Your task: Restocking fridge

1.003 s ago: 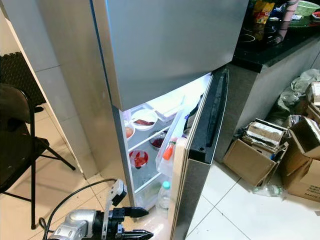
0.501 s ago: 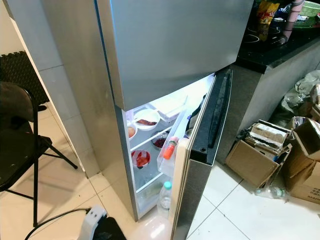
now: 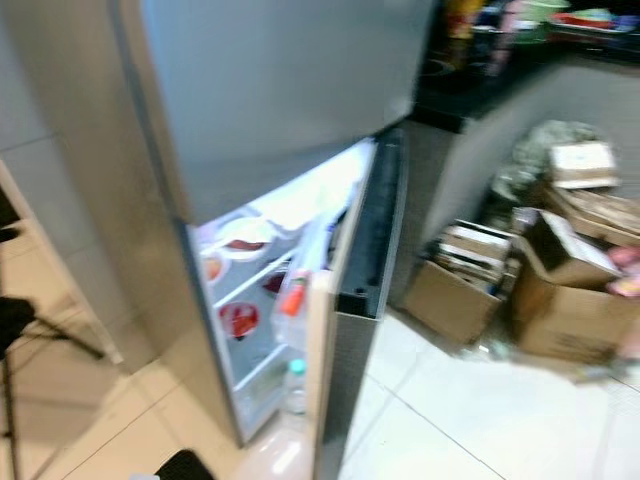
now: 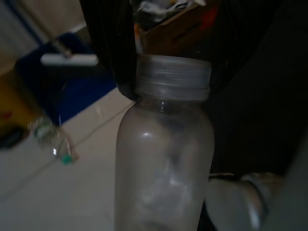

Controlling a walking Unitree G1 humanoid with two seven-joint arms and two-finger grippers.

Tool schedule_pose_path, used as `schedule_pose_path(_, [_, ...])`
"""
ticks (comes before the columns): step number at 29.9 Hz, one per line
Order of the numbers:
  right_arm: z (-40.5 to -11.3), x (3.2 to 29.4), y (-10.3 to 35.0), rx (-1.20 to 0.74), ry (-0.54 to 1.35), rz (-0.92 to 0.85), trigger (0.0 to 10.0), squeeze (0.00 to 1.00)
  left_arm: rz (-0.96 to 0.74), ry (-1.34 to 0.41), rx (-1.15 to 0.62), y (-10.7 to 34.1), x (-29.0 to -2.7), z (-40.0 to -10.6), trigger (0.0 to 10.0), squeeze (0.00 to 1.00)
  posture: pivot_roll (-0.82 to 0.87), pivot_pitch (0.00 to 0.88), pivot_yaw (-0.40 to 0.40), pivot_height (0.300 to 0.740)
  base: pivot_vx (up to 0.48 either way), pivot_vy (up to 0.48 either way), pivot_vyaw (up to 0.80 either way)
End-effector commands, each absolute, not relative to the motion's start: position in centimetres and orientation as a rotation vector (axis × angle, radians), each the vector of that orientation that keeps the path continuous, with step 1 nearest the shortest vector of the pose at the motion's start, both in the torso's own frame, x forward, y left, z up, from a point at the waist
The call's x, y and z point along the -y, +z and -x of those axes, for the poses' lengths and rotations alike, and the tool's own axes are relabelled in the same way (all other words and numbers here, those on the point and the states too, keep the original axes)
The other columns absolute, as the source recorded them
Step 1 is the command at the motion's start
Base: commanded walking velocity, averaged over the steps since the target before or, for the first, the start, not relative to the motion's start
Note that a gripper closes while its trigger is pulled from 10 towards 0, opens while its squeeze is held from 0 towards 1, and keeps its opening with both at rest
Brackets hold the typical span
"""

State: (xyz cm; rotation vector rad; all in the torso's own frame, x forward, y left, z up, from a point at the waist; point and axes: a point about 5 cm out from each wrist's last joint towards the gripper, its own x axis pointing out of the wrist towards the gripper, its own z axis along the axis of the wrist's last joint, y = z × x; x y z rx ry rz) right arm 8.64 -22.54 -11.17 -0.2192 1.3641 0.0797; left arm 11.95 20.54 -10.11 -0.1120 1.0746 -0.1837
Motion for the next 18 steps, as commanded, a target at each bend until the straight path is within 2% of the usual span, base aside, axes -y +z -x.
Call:
schedule_pose_path(1, [-8.8,22.5,-11.1,-1.362,0.090,0.225,10.0,0.00,0.132,-0.163,-1.066,-10.2,-20.3,-11.9,10.0,0.00,-0.02,0.000,-0.033,0.740,0.000,0.000,-0.79])
schedule_pose_path(5, [-8.9,22.5,-11.1,-1.357,0.088,0.225,10.0,0.00,0.136,-0.150,-1.036,-10.0,-20.0,-12.6,10.0,0.00,-0.02,0.000,-0.030,0.740,0.000,0.000,-0.79])
schedule_pose_path(14, [-9.5,22.2,-11.0,-1.334,0.078,0.208,10.0,0.00,0.089,-0.193,-0.936,-9.0,-19.4,-15.3,10.0,0.00,-0.03,0.000,-0.019,0.740,0.000,0.000,0.00])
schedule_pose_path(18, [-9.3,22.1,-11.1,-1.344,0.082,0.205,10.0,0.00,0.111,-0.181,-0.771,-7.4,-19.1,-18.5,10.0,0.00,-0.02,0.000,-0.023,0.740,0.000,0.000,0.00])
